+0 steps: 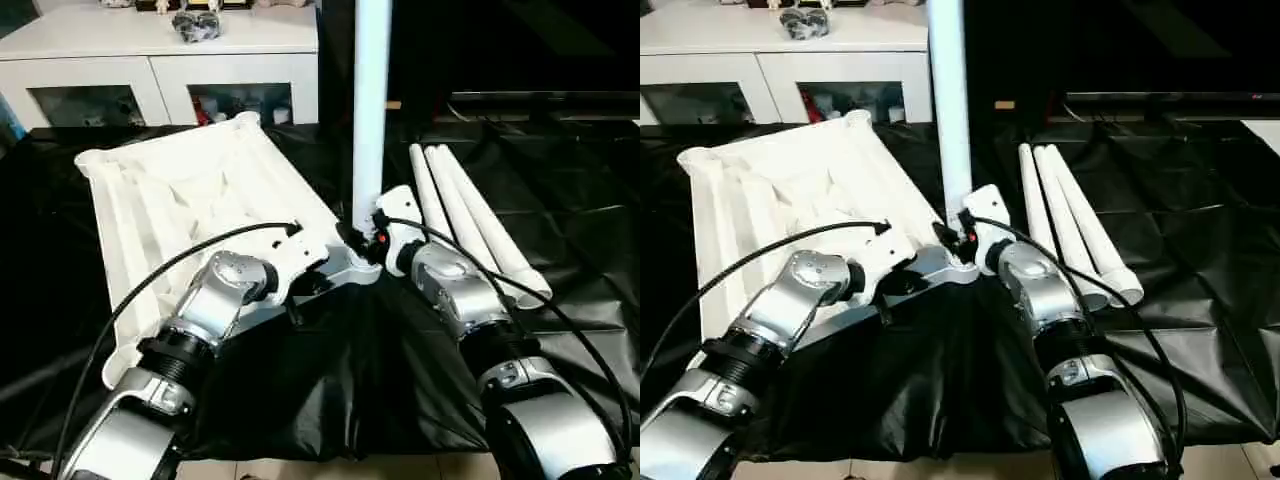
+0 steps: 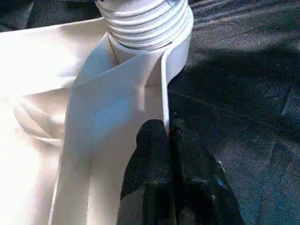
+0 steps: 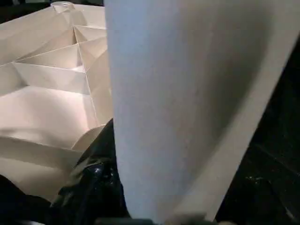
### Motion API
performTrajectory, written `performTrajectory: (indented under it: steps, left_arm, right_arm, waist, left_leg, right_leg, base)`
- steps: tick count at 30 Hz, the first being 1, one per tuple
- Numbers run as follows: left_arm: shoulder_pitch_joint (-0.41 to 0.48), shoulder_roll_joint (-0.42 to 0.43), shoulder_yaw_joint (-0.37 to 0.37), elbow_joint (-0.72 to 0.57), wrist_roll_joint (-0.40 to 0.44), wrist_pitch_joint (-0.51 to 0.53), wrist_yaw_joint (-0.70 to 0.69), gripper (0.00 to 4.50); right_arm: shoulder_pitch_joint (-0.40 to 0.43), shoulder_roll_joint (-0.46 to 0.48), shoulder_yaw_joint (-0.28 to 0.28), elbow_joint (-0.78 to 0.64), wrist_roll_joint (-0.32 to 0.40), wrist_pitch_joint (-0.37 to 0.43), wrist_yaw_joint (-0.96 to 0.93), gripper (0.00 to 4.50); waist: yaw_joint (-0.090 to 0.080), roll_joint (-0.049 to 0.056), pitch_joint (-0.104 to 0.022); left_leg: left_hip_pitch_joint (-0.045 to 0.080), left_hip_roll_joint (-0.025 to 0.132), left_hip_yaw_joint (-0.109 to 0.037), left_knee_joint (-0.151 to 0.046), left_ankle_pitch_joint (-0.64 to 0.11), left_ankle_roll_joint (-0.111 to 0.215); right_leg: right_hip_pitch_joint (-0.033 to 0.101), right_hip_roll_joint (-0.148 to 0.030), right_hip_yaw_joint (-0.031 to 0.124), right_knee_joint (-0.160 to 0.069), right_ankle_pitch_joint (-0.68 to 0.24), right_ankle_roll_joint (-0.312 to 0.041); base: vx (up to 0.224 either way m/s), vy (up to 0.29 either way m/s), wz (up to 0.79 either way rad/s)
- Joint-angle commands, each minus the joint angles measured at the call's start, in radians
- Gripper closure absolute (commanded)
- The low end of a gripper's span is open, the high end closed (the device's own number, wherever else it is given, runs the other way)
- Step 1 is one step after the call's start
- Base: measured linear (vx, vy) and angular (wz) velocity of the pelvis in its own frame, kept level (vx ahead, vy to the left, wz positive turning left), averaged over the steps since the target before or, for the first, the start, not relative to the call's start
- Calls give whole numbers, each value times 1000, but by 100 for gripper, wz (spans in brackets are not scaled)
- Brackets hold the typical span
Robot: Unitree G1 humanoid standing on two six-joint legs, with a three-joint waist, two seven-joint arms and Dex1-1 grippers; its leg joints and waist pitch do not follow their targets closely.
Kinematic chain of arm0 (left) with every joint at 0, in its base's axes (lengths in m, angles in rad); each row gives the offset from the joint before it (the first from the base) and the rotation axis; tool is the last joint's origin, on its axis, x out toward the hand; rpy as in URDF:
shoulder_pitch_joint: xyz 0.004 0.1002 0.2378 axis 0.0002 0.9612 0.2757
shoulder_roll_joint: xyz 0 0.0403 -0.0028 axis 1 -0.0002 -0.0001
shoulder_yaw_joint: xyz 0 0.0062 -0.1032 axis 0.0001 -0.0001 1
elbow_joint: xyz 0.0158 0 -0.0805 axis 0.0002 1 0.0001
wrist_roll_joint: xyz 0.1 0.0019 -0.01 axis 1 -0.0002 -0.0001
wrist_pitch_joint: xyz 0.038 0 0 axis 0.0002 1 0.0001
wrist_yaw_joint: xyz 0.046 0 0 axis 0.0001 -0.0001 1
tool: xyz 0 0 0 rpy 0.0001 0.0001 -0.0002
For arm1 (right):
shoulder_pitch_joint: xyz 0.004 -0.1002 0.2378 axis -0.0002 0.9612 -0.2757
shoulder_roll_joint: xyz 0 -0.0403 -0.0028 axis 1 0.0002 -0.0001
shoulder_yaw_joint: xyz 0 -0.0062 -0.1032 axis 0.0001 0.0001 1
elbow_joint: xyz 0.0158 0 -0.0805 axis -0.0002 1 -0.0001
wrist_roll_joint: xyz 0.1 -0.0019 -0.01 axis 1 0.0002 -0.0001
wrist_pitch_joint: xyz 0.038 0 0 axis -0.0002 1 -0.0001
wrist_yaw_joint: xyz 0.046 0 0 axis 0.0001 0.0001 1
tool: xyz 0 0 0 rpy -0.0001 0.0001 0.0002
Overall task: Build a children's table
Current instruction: Insert table leg to table base
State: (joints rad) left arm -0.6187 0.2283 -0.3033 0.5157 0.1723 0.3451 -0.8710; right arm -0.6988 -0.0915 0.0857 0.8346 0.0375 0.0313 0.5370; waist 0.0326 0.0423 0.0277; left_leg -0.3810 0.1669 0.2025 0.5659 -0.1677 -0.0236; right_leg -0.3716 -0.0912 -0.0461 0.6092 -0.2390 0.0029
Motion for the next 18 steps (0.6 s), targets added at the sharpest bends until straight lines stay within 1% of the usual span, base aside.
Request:
performTrajectory:
  steps: [1, 5, 9, 10, 11, 12, 13, 14, 15, 17, 18]
  left_arm:
    - [-1, -14, -36, -21, 6, -18, -6, 450]
    - [-2, -10, -37, -20, 2, -24, -7, 450]
    - [-4, -9, -28, -14, -4, -50, 2, 450]
    - [-4, -9, -26, -12, -6, -52, 2, 450]
    - [-5, -8, -24, -8, -8, -61, 0, 450]
    - [-6, -8, -24, -7, -8, -62, 0, 450]
    - [-6, -7, -23, -5, -10, -65, 0, 450]
    - [-6, -7, -23, -4, -10, -67, 0, 450]
    - [-7, -6, -23, -3, -11, -69, 0, 450]
    - [-7, -5, -22, 0, -12, -75, -2, 450]
    - [-7, -5, -22, 0, -12, -75, -2, 450]
  right_arm:
    - [72, 38, 89, 95, -40, 63, 51, 259]
    - [69, 40, 81, 102, -38, 57, 39, 259]
    - [69, 48, 46, 98, -22, 41, 36, 259]
    - [70, 50, 32, 95, -11, 39, 37, 224]
    - [73, 51, 10, 82, 12, 31, 44, 224]
    - [74, 50, 6, 80, 15, 31, 45, 203]
    - [76, 50, -6, 73, 26, 32, 49, 203]
    - [78, 48, -7, 70, 28, 30, 55, 187]
    - [79, 46, -8, 66, 29, 27, 61, 181]
    - [86, 43, -16, 52, 44, 29, 81, 164]
    - [86, 43, -16, 52, 44, 29, 81, 164]
  waist:
    - [1, 1, -27]
    - [1, 0, -27]
    - [2, 1, -27]
    - [2, 0, -27]
    - [3, 1, -28]
    - [2, 0, -28]
    - [3, 0, -29]
    - [4, 0, -31]
    - [5, 0, -32]
    - [8, 0, -35]
    - [9, 1, -35]
  left_leg:
    - [23, 68, -44, -86, -449, -34]
    - [25, 69, -45, -87, -458, -37]
    - [24, 70, -45, -88, -457, -38]
    - [24, 69, -45, -88, -456, -38]
    - [25, 70, -45, -88, -456, -37]
    - [24, 70, -44, -87, -456, -35]
    - [23, 70, -44, -87, -446, -32]
    - [21, 70, -44, -87, -428, -28]
    - [22, 71, -42, -86, -418, -27]
    - [18, 70, -39, -83, -366, -12]
    - [18, 70, -38, -82, -358, -7]
  right_leg:
    - [0, -67, 45, -103, -313, -185]
    - [-2, -68, 46, -105, -335, -179]
    - [-3, -68, 46, -106, -334, -176]
    - [-2, -68, 46, -106, -334, -175]
    - [-3, -68, 47, -106, -331, -176]
    - [-3, -68, 47, -106, -328, -176]
    - [-1, -68, 47, -105, -312, -177]
    - [1, -67, 47, -103, -284, -183]
    - [1, -66, 47, -101, -265, -187]
    - [6, -65, 45, -94, -184, -207]
    - [8, -65, 45, -93, -169, -210]
  base:
    - [0, 0, 0]
    - [0, 0, 0]
    - [0, 0, 0]
    - [0, 0, 0]
    - [0, 0, 0]
    - [0, 0, 0]
    - [0, 0, 0]
    - [0, 0, 0]
    - [0, 0, 0]
    - [0, 0, 0]
    - [0, 0, 0]
